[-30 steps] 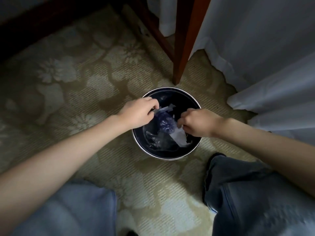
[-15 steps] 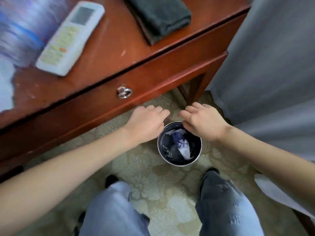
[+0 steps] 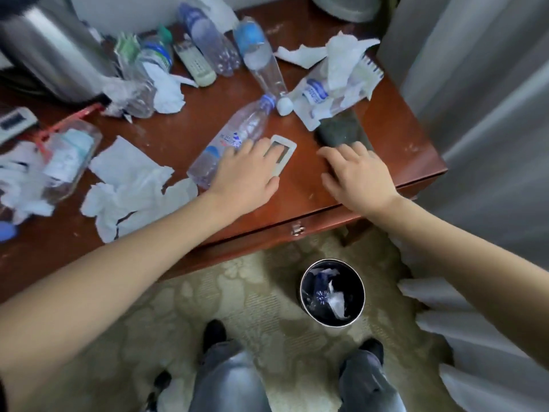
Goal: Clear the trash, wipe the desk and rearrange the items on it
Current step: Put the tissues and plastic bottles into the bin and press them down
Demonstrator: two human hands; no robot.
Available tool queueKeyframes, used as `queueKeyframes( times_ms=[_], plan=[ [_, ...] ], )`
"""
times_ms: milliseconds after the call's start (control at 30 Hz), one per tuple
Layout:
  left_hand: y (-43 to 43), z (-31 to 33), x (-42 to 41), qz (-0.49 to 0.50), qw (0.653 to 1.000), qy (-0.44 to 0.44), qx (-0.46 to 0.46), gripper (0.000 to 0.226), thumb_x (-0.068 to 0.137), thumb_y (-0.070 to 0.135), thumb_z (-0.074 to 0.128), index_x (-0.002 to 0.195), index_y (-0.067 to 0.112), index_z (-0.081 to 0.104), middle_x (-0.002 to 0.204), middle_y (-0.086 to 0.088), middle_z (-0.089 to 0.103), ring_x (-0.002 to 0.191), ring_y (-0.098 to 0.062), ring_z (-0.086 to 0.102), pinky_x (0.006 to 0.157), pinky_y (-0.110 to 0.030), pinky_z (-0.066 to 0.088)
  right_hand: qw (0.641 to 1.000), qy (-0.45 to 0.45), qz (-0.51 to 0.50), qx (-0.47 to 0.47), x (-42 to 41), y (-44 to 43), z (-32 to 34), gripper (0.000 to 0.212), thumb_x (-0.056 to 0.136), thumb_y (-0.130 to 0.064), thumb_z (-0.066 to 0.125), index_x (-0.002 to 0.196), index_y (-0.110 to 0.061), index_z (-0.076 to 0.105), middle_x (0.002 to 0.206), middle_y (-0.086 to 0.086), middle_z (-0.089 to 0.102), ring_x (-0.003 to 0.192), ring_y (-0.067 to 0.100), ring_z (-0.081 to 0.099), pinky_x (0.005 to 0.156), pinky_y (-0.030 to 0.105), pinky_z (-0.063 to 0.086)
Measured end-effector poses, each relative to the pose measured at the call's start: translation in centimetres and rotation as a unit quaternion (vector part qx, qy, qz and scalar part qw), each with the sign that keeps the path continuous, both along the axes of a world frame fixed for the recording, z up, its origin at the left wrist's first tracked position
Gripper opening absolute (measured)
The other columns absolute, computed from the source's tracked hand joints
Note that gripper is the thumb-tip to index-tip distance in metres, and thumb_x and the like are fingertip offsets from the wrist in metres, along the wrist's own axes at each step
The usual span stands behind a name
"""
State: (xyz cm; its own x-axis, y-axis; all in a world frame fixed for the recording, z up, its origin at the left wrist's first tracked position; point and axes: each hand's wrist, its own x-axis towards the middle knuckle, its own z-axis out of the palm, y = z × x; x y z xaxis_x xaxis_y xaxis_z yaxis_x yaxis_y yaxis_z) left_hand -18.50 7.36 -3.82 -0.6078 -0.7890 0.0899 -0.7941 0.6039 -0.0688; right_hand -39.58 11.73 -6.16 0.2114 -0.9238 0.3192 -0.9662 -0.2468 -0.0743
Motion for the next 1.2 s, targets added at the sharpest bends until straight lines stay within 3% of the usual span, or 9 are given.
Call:
queueKeyframes(
  times_ms=[200,300,400,600,700,800,967,1067,1200],
  plan=[
    [-6.9,1.4,1.7,0.108,0.990,-0.031,0.086,0.079,0.080,0.063,0.050,0.146,0.034,0.017,0.143,-0.009,0.031,0.121,-0.035,0.038,0.087,-0.045,0.039,0.997,-0.039,-0.035,0.063,-0.3,-9.2,2.2,0.061,0.082,-0.044,0.050,0.137,-0.021,0.040,0.145,0.011,0.036,0.136,0.041,0.022,0.105,0.061,0.019],
    [-9.1,0.8,2.4,0.125,0.976,-0.031,0.174,0.094,0.074,0.067,0.057,0.146,0.038,0.004,0.138,-0.010,0.037,0.117,-0.036,0.046,0.081,-0.041,0.040,0.988,-0.033,-0.098,0.113,-1.1,-13.4,3.1,0.073,0.080,-0.059,0.052,0.143,-0.036,0.024,0.157,0.004,0.008,0.141,0.040,-0.007,0.103,0.070,-0.002],
    [-10.1,0.0,3.2,0.136,0.960,0.023,0.245,0.106,0.071,0.059,0.067,0.148,0.029,0.001,0.138,-0.012,0.043,0.119,-0.032,0.050,0.086,-0.040,0.042,0.966,-0.060,-0.156,0.198,-1.4,-16.4,3.3,0.083,0.076,-0.072,0.046,0.145,-0.045,0.008,0.157,0.002,-0.008,0.139,0.041,-0.016,0.104,0.069,-0.004],
    [-12.6,1.6,6.0,0.125,0.937,0.172,0.276,0.092,0.058,0.054,0.076,0.133,0.017,0.039,0.126,0.006,0.046,0.115,-0.014,0.048,0.093,-0.033,0.041,0.933,-0.038,-0.136,0.330,-1.5,-18.0,0.0,0.093,0.063,-0.086,0.040,0.142,-0.050,0.007,0.157,-0.003,-0.002,0.141,0.038,-0.013,0.102,0.074,-0.004],
    [-14.8,3.3,5.5,0.032,0.951,0.143,0.273,0.087,0.063,0.040,0.081,0.135,0.017,0.038,0.127,0.005,0.041,0.113,-0.011,0.045,0.093,-0.029,0.037,0.931,0.010,-0.115,0.347,-2.2,-17.5,-0.2,0.094,0.062,-0.081,0.054,0.141,-0.051,0.013,0.155,-0.005,0.004,0.141,0.035,-0.007,0.104,0.072,0.003],
    [-17.3,3.5,3.5,-0.051,0.961,0.077,0.262,0.083,0.062,0.034,0.082,0.132,0.020,0.040,0.127,0.003,0.041,0.111,-0.011,0.043,0.093,-0.032,0.039,0.943,0.041,-0.101,0.315,-3.3,-16.6,0.1,0.086,0.065,-0.066,0.067,0.139,-0.046,0.027,0.147,0.000,0.023,0.132,0.035,0.019,0.103,0.060,0.024],
    [-19.4,2.2,0.3,-0.159,0.963,-0.045,0.212,0.082,0.058,0.034,0.082,0.129,0.027,0.040,0.143,0.008,0.029,0.129,-0.014,0.028,0.092,-0.031,0.033,0.968,-0.130,-0.068,0.205,-4.8,-15.4,0.2,0.047,0.073,-0.038,0.074,0.117,-0.025,0.064,0.117,0.007,0.055,0.106,0.026,0.051,0.085,0.030,0.039],
    [-20.0,1.9,-1.1,-0.223,0.954,-0.118,0.162,0.085,0.053,0.041,0.082,0.127,0.029,0.040,0.152,0.004,0.014,0.138,-0.018,0.011,0.110,-0.042,0.020,0.954,-0.244,-0.086,0.151,-5.3,-14.6,1.6,0.039,0.070,-0.029,0.078,0.107,-0.019,0.070,0.105,0.006,0.063,0.096,0.019,0.060,0.082,0.027,0.045],
    [-20.7,1.7,-3.3,-0.234,0.938,-0.206,0.149,0.110,0.051,0.048,0.082,0.141,0.031,0.022,0.157,0.005,0.005,0.144,-0.024,-0.002,0.113,-0.052,0.007,0.915,-0.369,-0.161,0.036,-5.8,-13.5,4.7,0.041,0.073,-0.030,0.077,0.107,-0.009,0.068,0.096,0.009,0.064,0.072,-0.009,0.058,0.067,0.007,0.041]
  ],
)
